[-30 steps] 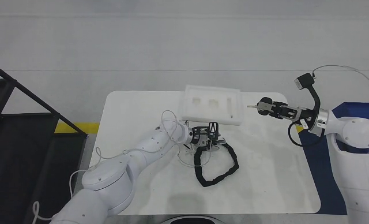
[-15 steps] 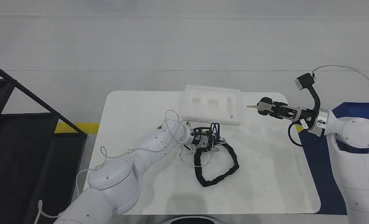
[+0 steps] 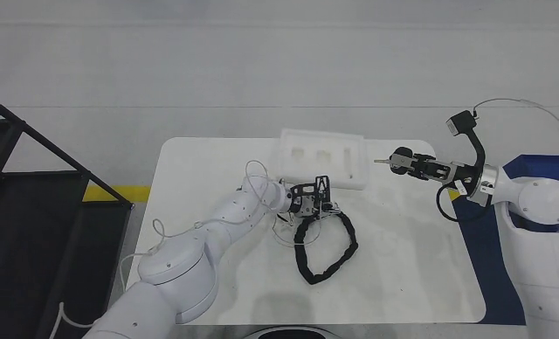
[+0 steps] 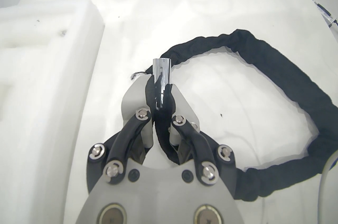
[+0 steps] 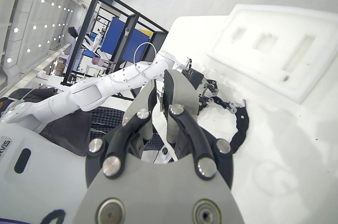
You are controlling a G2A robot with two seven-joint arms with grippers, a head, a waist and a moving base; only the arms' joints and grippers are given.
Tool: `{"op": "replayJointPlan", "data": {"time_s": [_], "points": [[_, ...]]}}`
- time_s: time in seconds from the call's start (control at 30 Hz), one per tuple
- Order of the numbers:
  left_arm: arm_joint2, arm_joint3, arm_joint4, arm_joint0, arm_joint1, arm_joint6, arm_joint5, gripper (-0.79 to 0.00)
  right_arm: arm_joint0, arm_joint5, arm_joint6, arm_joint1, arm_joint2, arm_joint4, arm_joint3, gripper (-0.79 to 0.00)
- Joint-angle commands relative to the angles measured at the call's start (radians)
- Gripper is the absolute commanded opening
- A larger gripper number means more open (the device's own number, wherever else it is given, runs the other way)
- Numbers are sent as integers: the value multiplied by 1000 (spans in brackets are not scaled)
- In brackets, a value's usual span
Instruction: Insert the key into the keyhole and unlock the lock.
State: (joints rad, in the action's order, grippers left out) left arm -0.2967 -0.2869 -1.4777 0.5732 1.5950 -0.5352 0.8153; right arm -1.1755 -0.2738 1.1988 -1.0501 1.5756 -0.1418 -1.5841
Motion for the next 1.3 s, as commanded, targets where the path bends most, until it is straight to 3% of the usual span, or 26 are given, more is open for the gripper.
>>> {"op": "replayJointPlan", "data": {"time_s": [0.0, 0.5, 1.07, 1.17, 1.27], "points": [[-7, 8, 10, -5, -1, -14, 7, -785, 0, 0, 0, 0, 0, 0, 0, -785], [-59, 44, 79, -10, -36, -131, 134, -785, 0, 0, 0, 0, 0, 0, 0, -785], [-99, 55, 132, 7, -44, 59, 67, -785, 0, 0, 0, 0, 0, 0, 0, -785], [-105, 53, 138, 10, -45, 75, 63, -668, 0, 0, 0, 0, 0, 0, 0, -785], [-109, 50, 142, 12, -46, 91, 58, -474, 0, 0, 0, 0, 0, 0, 0, -785]]}}
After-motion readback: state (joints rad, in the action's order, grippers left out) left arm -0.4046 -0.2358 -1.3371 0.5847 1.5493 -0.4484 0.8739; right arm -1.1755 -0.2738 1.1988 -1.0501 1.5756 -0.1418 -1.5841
